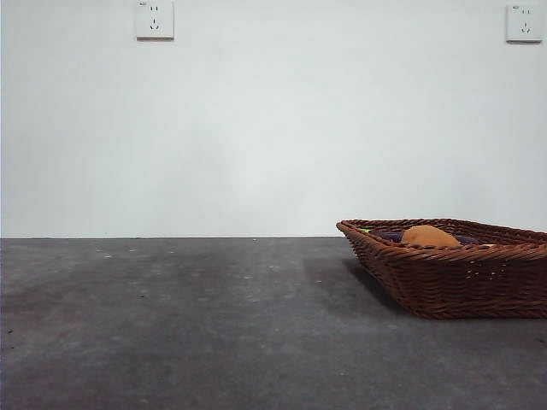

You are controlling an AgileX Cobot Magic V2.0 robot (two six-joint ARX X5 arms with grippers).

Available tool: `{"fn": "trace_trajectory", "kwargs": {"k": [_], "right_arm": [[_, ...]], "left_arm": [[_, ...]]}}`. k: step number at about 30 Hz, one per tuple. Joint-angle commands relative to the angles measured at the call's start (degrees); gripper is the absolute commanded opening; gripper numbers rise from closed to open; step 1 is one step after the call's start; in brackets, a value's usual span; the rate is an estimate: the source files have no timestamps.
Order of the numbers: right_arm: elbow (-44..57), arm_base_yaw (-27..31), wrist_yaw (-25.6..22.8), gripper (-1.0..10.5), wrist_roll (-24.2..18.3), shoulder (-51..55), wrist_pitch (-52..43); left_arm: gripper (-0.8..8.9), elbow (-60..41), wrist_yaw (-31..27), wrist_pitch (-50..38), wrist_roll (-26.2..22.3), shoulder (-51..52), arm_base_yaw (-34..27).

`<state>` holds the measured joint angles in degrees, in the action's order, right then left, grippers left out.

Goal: Help me put the vegetables on the table into the basket

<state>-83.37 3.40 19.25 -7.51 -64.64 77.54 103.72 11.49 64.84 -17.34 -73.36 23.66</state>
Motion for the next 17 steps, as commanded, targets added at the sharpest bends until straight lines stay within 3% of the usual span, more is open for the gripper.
{"fn": "trace_trajectory", "kwargs": {"k": [1, 8, 10, 13, 17], "right_arm": [[0.0, 0.0, -0.2, 0.0, -0.3, 0.0, 1.2], [0.0, 0.0, -0.3, 0.0, -0.3, -0.1, 1.2], [0.0, 0.0, -0.3, 0.0, -0.3, -0.1, 1.2], [0.0, 0.0, -0.2, 0.0, -0.3, -0.1, 1.2], [0.0, 0.0, -0.3, 0.0, -0.3, -0.1, 1.2]], "left_arm": [[-0.04, 0.0, -1.0, -3.1, -0.1, 1.0, -3.1], [-0.04, -4.3, 4.2, -13.9, -1.3, 13.7, -19.5], [-0.04, -13.0, 5.2, -20.5, -1.2, 20.0, -24.9], [-0.04, -34.9, 5.2, -35.3, -1.0, 32.8, -31.0], [-0.04, -62.9, 5.1, -49.5, 0.6, 47.2, -33.6]]}}
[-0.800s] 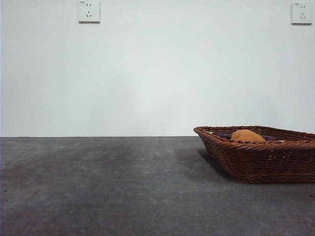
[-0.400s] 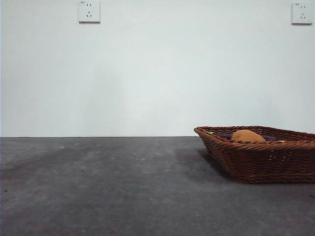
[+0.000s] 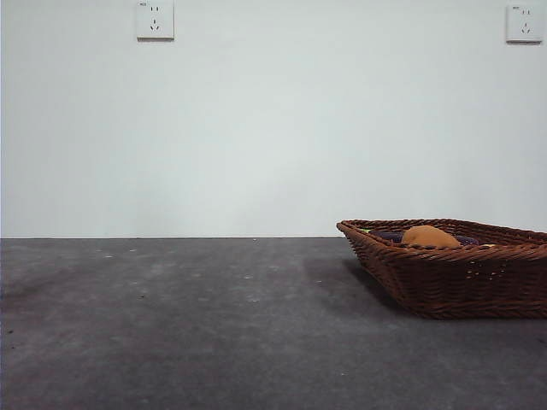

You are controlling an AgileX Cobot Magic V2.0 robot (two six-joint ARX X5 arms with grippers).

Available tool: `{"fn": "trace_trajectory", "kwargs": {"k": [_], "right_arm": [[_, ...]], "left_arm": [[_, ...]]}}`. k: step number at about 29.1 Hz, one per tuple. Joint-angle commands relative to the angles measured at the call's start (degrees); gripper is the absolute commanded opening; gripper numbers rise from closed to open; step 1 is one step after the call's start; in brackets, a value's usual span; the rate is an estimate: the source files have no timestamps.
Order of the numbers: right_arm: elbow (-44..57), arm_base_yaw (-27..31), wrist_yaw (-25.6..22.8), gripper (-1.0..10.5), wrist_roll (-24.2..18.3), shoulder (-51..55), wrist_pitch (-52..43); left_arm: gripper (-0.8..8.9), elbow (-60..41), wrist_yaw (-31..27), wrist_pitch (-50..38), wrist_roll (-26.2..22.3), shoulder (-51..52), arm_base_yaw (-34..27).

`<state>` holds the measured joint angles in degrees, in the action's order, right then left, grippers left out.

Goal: Help me put the vegetables on the table into the basket

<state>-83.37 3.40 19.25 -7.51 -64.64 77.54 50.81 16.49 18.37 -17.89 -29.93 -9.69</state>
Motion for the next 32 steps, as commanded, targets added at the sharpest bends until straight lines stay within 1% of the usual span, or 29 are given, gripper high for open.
{"fn": "trace_trajectory", "kwargs": {"k": [1, 3, 5, 8, 10, 13, 17, 25, 32], "right_arm": [[0.0, 0.0, -0.3, 0.0, -0.3, -0.1, 1.2], [0.0, 0.0, -0.2, 0.0, -0.3, -0.1, 1.2], [0.0, 0.0, -0.3, 0.0, -0.3, -0.1, 1.2], [0.0, 0.0, -0.3, 0.0, -0.3, -0.1, 1.2], [0.0, 0.0, -0.3, 0.0, -0.3, -0.1, 1.2], [0.0, 0.0, -0.3, 0.0, -0.3, -0.1, 1.2], [0.0, 0.0, -0.3, 0.0, -0.3, -0.1, 1.2], [0.0, 0.0, -0.3, 0.0, -0.3, -0.1, 1.2], [0.0, 0.0, -0.3, 0.0, -0.3, -0.1, 1.2]], "left_arm": [[-0.04, -15.6, 0.0, -5.2, 2.3, 6.9, -0.3], [-0.04, -25.3, -0.1, -7.9, 3.8, 12.0, -0.3], [-0.04, -31.5, -0.3, -7.9, 4.9, 15.4, -0.3], [-0.04, -38.2, -2.0, -7.7, 6.8, 20.0, -0.2], [-0.04, -42.2, -3.1, -7.7, 8.9, 23.1, -0.1], [-0.04, -46.9, -3.1, -7.6, 10.6, 26.9, -0.1], [-0.04, -49.5, -3.1, -7.0, 11.5, 29.1, -0.1], [-0.04, -49.5, -3.0, -7.2, 11.6, 29.7, 2.7], [-0.04, -49.5, -3.0, -7.2, 11.6, 29.6, 2.5]]}}
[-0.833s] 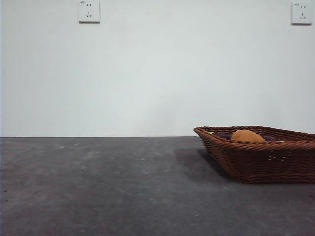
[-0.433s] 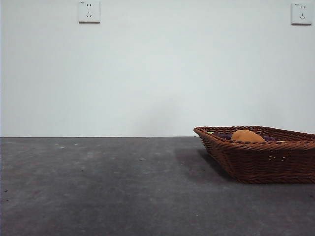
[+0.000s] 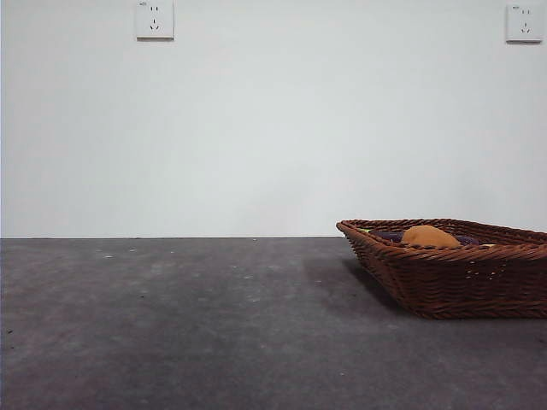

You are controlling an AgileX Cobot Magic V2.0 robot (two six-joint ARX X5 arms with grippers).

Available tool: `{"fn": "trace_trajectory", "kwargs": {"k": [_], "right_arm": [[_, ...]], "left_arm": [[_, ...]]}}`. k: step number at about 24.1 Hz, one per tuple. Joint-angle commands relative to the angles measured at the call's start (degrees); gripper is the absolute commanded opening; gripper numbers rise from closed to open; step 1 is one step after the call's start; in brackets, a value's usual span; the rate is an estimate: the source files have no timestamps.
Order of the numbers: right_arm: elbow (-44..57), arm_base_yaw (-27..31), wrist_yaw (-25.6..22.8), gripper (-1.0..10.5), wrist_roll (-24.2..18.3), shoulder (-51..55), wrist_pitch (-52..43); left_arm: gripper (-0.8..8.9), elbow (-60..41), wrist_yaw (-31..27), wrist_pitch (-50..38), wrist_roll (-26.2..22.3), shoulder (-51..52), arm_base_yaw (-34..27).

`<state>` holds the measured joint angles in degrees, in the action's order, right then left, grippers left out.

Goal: Help me put the vegetables on the table into the basket

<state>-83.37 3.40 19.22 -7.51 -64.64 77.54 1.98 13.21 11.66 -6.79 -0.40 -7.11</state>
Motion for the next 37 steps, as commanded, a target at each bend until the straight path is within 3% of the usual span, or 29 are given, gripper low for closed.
{"fn": "trace_trajectory", "kwargs": {"k": [1, 7, 11, 14, 18, 22, 30, 37], "right_arm": [[0.0, 0.0, -0.2, 0.0, -0.3, -0.1, 1.2], [0.0, 0.1, -0.7, 0.0, -0.2, -0.1, 0.7], [0.0, 0.0, -11.4, 0.0, -0.5, 2.7, -4.4], [0.0, 0.0, -16.5, 0.0, -0.5, 7.7, -7.0], [0.0, 0.0, -21.5, 0.0, -2.2, 15.5, -9.1], [1.4, 0.0, -22.1, 0.0, -1.6, 23.8, -15.5], [31.7, 0.0, -22.3, 0.0, -0.8, 42.6, -39.3], [54.9, 0.0, -22.5, 0.0, 3.0, 51.9, -56.8]], "left_arm": [[-0.04, -0.7, 0.3, -0.5, 0.5, 0.0, -0.1], [-0.04, -0.7, 0.3, -0.5, 0.5, 0.0, -0.1], [-0.04, -0.7, 0.3, -0.5, 0.5, 0.0, -0.1], [-0.04, -0.7, 0.3, -0.5, 0.5, -0.1, -0.1], [-0.04, -0.7, 0.3, -0.5, 0.5, -0.2, -0.1], [-0.04, -0.7, 0.3, -0.5, 0.5, -0.3, -0.1], [-0.04, -0.7, 0.3, -0.5, 0.5, -0.4, -0.1], [-0.04, -0.7, 0.3, -0.5, 0.5, -0.5, -0.1]]}}
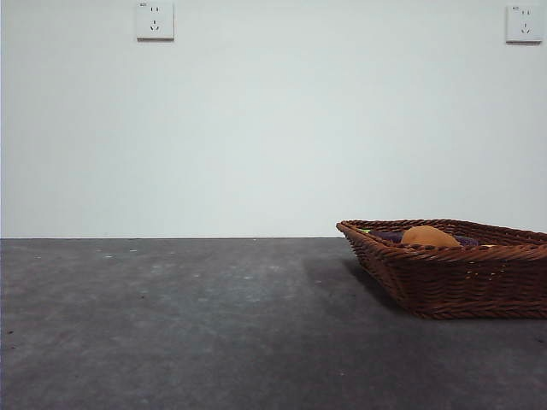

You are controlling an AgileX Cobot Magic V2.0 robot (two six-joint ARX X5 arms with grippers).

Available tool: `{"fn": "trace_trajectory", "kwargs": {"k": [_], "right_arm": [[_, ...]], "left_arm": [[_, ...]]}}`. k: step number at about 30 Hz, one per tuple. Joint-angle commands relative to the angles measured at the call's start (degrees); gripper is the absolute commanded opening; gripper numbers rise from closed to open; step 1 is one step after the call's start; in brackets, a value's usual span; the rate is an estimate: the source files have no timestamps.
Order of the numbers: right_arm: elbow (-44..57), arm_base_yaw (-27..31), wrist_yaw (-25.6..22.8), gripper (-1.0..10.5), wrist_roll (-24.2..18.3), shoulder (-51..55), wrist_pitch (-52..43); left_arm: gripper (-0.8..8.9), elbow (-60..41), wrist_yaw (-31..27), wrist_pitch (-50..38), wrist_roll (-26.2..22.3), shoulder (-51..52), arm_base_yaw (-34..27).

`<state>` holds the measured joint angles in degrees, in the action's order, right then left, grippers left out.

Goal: Help me put the vegetables on the table into the basket

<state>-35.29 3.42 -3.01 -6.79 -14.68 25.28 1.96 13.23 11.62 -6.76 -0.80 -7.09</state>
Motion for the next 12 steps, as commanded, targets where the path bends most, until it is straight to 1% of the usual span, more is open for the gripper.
{"fn": "trace_trajectory", "kwargs": {"k": [1, 6, 10, 12], "right_arm": [[9.7, 0.0, -0.5, 0.0, 2.8, 3.1, -6.5], [20.7, 0.0, -1.3, 0.0, 5.3, 8.7, -12.9], [26.6, 0.0, -3.0, 0.0, 5.3, 11.9, -14.6], [28.7, 0.0, -3.1, 0.0, 5.3, 13.3, -14.6]], "left_arm": [[-0.04, -0.7, 0.2, -0.5, 0.5, -0.1, -0.1], [-0.04, -0.7, 0.2, -0.5, 0.5, -0.1, -0.1], [-0.04, -0.7, 0.2, -0.5, 0.5, -0.1, -0.1], [-0.04, -0.7, 0.2, -0.5, 0.5, -0.1, -0.1]]}}
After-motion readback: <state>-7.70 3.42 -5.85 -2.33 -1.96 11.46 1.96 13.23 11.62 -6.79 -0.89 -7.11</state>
